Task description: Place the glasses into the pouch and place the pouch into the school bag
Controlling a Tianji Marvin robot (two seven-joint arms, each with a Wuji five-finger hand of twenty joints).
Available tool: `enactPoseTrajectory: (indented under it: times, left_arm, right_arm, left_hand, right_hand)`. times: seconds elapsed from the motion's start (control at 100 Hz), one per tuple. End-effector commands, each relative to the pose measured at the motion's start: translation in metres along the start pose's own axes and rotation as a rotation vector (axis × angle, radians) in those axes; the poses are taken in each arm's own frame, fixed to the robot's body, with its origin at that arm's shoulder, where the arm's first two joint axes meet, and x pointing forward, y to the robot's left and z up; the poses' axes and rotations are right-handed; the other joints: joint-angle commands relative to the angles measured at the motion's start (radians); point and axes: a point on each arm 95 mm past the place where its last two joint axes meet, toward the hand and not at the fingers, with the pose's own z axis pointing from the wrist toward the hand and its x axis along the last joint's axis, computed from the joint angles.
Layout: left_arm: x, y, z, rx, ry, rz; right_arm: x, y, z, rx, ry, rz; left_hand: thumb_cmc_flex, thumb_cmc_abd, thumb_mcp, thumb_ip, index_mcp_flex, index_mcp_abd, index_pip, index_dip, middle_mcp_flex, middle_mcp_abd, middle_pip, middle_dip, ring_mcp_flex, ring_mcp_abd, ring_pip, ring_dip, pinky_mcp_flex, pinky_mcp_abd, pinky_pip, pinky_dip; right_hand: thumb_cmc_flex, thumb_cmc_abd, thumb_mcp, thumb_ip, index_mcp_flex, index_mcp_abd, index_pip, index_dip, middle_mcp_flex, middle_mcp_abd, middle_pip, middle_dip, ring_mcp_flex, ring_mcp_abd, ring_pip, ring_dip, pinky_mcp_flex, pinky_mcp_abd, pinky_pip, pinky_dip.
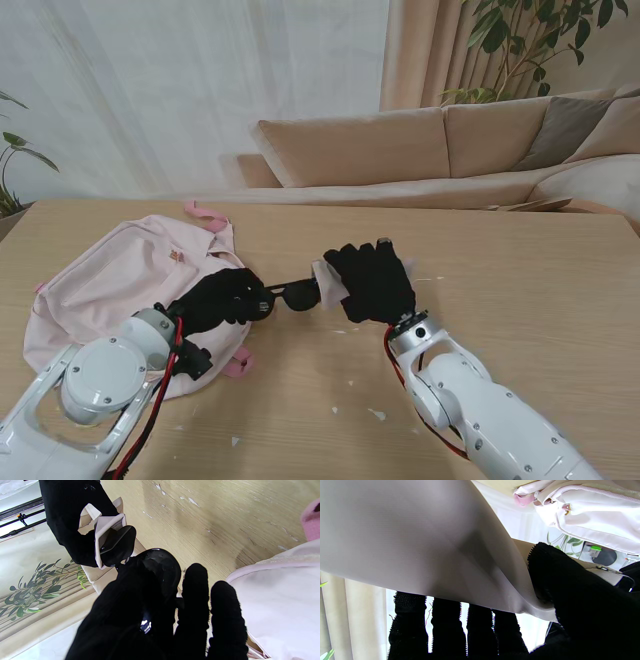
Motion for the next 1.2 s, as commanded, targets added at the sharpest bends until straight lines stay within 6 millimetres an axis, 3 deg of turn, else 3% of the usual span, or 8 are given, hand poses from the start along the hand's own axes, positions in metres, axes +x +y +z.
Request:
enactPoseTrajectory:
  times: [0.0, 0.74, 0.75, 0.77, 0.79, 0.82, 0.86, 1.19]
  left_arm:
    - [0.005, 0.003, -0.001, -0.017, 0.009, -0.011]
    - [0.009, 0.006, 0.004, -0.008, 0.01, -0.059]
    - [0.009, 0.006, 0.004, -0.008, 0.01, -0.06]
    - [0.009, 0.006, 0.004, -0.007, 0.011, -0.061]
    - [0.009, 0.006, 0.004, -0.006, 0.012, -0.062]
    - [0.009, 0.006, 0.005, -0.005, 0.014, -0.063]
    - [0.009, 0.006, 0.005, -0.001, 0.016, -0.064]
    - [0.01, 0.01, 0.009, 0.015, 0.021, -0.076]
  right_arm:
    - [0.004, -0.001, -0.001, 0.011, 0.002, 0.003]
    - [0.012, -0.003, -0.001, 0.008, 0.005, -0.001]
    - [0.012, -0.004, -0.001, 0.009, 0.004, -0.001]
    - [0.012, -0.004, -0.002, 0.011, 0.003, -0.002]
    - [0.012, -0.004, -0.002, 0.013, 0.002, -0.002]
    - [0.012, -0.004, -0.002, 0.015, 0.001, -0.003]
    - [0.013, -0.004, -0.002, 0.017, 0.0, -0.002]
    - [0.018, -0.004, 0.0, 0.02, 0.006, 0.008]
  left_hand:
    - [0.077, 0.086, 0.092, 0.016, 0.002, -0.06, 0.122, 0.005, 0.063, -0.009, 0.095, -0.003, 0.03, 0.009, 0.027, 0.015, 0.01, 0.026, 0.034, 0.025]
    - [0.077, 0.085, 0.099, 0.015, -0.002, -0.055, 0.131, 0.009, 0.065, -0.017, 0.104, -0.008, 0.033, 0.012, 0.027, 0.012, 0.013, 0.031, 0.034, 0.026]
    - [0.076, 0.084, 0.1, 0.016, -0.003, -0.056, 0.131, 0.009, 0.062, 0.004, 0.101, -0.009, 0.033, 0.013, 0.027, 0.012, 0.014, 0.031, 0.034, 0.026]
    - [0.077, 0.084, 0.1, 0.015, -0.003, -0.056, 0.132, 0.01, 0.064, -0.009, 0.103, -0.009, 0.034, 0.012, 0.027, 0.012, 0.014, 0.032, 0.034, 0.026]
    - [0.076, 0.085, 0.1, 0.015, -0.002, -0.056, 0.132, 0.01, 0.061, 0.013, 0.1, -0.011, 0.034, 0.011, 0.027, 0.012, 0.015, 0.033, 0.034, 0.026]
    - [0.077, 0.085, 0.101, 0.015, -0.003, -0.057, 0.133, 0.011, 0.063, -0.003, 0.103, -0.01, 0.034, 0.013, 0.027, 0.011, 0.015, 0.033, 0.034, 0.026]
    - [0.077, 0.085, 0.101, 0.014, -0.004, -0.055, 0.133, 0.011, 0.06, 0.02, 0.099, -0.013, 0.035, 0.012, 0.027, 0.011, 0.015, 0.033, 0.034, 0.026]
    - [0.077, 0.084, 0.104, 0.014, -0.004, -0.056, 0.136, 0.014, 0.061, 0.014, 0.102, -0.013, 0.037, 0.013, 0.028, 0.011, 0.017, 0.035, 0.035, 0.026]
  right_hand:
    - [0.007, -0.003, 0.043, 0.0, 0.031, -0.015, 0.024, -0.002, 0.019, -0.01, 0.02, 0.011, 0.013, -0.02, 0.017, 0.015, 0.007, -0.009, 0.029, 0.02]
    - [-0.001, 0.006, 0.04, 0.001, 0.037, -0.017, 0.032, 0.006, 0.023, -0.011, 0.028, 0.02, 0.017, -0.019, 0.035, 0.026, 0.018, -0.012, 0.048, 0.029]
    - [-0.002, 0.006, 0.039, 0.001, 0.037, -0.017, 0.032, 0.006, 0.023, -0.011, 0.028, 0.02, 0.017, -0.018, 0.036, 0.027, 0.018, -0.012, 0.048, 0.03]
    - [-0.007, 0.008, 0.036, 0.001, 0.037, -0.017, 0.032, 0.007, 0.023, -0.011, 0.028, 0.02, 0.017, -0.018, 0.036, 0.027, 0.018, -0.011, 0.049, 0.031]
    - [-0.01, 0.009, 0.034, 0.001, 0.037, -0.017, 0.032, 0.007, 0.022, -0.011, 0.027, 0.02, 0.016, -0.018, 0.037, 0.028, 0.018, -0.011, 0.05, 0.031]
    - [-0.013, 0.009, 0.032, 0.0, 0.037, -0.016, 0.032, 0.007, 0.02, -0.009, 0.026, 0.021, 0.015, -0.017, 0.038, 0.028, 0.018, -0.012, 0.052, 0.032]
    - [-0.015, 0.011, 0.029, 0.001, 0.035, -0.013, 0.03, 0.006, 0.019, -0.008, 0.026, 0.021, 0.014, -0.017, 0.039, 0.03, 0.016, -0.013, 0.054, 0.033]
    - [-0.038, 0.022, 0.01, 0.006, 0.033, -0.011, 0.023, 0.005, 0.014, -0.005, 0.022, 0.023, 0.009, -0.014, 0.042, 0.034, 0.015, -0.013, 0.059, 0.039]
